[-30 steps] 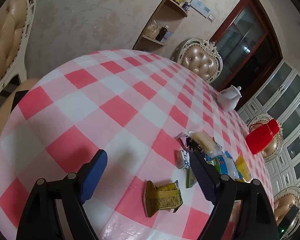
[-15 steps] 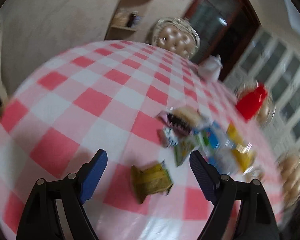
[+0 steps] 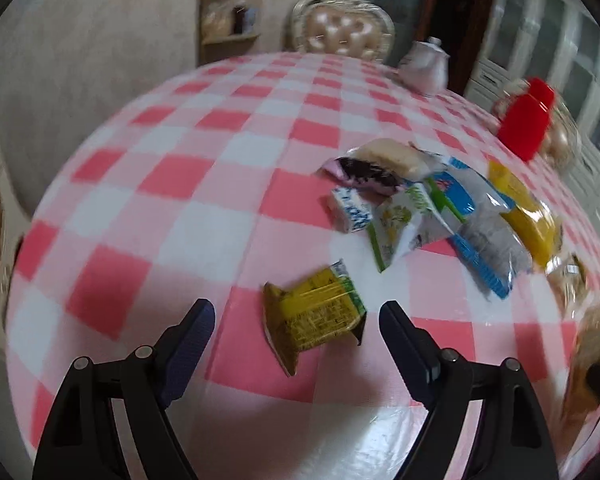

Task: Organize snacks
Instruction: 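Grasp the small yellow-green snack packet with the left tool, then carry both held snacks over to the white box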

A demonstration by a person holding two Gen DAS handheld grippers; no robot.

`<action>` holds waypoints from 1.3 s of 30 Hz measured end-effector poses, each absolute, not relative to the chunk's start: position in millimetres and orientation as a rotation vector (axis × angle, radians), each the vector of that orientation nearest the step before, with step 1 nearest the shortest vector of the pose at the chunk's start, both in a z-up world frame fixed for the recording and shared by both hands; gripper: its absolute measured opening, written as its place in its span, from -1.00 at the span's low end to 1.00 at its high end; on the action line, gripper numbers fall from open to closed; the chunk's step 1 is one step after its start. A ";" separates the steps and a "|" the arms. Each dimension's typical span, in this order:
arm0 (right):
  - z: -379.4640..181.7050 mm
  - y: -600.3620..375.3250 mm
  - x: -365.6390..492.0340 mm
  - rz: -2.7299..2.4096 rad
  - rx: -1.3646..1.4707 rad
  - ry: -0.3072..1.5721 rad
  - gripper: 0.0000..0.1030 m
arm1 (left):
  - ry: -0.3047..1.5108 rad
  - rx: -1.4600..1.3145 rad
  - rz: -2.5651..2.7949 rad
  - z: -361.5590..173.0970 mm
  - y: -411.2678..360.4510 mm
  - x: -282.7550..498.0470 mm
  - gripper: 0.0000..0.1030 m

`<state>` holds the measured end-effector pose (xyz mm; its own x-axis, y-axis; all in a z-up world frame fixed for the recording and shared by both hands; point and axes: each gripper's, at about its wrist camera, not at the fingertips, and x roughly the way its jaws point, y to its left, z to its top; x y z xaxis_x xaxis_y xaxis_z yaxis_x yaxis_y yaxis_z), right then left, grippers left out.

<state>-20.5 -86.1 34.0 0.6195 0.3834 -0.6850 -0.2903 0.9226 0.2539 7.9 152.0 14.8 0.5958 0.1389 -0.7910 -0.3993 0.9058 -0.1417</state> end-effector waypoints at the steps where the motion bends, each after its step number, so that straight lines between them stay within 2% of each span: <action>1: 33.9 -85.1 -20.4 0.390 0.121 0.817 -0.01 | 0.877 -0.337 0.339 15.2 151.0 6.9 0.65; 3: 34.2 -84.6 -21.2 0.391 0.119 0.814 -0.01 | 0.865 -0.359 0.381 15.7 151.0 5.1 0.62; 5: 35.3 -84.8 -21.8 0.393 0.119 0.808 -0.01 | 0.863 -0.392 0.396 13.9 151.9 3.2 0.42; 6: 35.2 -84.9 -22.2 0.393 0.119 0.807 -0.01 | 0.856 -0.385 0.409 14.2 151.2 2.9 0.23; 7: 35.0 -85.2 -22.3 0.392 0.121 0.808 -0.01 | 0.855 -0.372 0.418 13.5 149.4 2.6 -0.07; 10: 34.6 -85.8 -22.9 0.391 0.122 0.808 -0.01 | 0.860 -0.313 0.426 13.3 143.6 5.4 -0.17; 13: 36.5 -87.2 -24.2 0.383 0.120 0.792 -0.01 | 0.828 -0.345 0.364 18.3 142.9 0.7 -0.21; 20: 37.1 -106.6 -20.9 0.409 0.220 0.778 -0.02 | 0.656 -0.216 0.307 46.9 108.8 -14.7 -0.22; 25: 33.0 -115.8 -17.7 0.440 0.299 0.777 -0.02 | 0.665 -0.185 0.264 45.5 98.8 -10.3 -0.22; 31: 31.7 -122.6 -23.0 0.461 0.381 0.775 -0.02 | 0.661 -0.271 0.229 44.8 107.9 -15.9 -0.22; 39: 27.0 -116.4 -60.8 0.443 0.406 0.778 -0.02 | 0.636 -0.304 0.150 50.2 88.8 -37.2 -0.21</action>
<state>-60.8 -116.4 27.0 0.6302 0.5208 -0.5758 -0.2298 0.8335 0.5024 -37.2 88.8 50.2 0.7958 0.0443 -0.6040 -0.2295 0.9450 -0.2330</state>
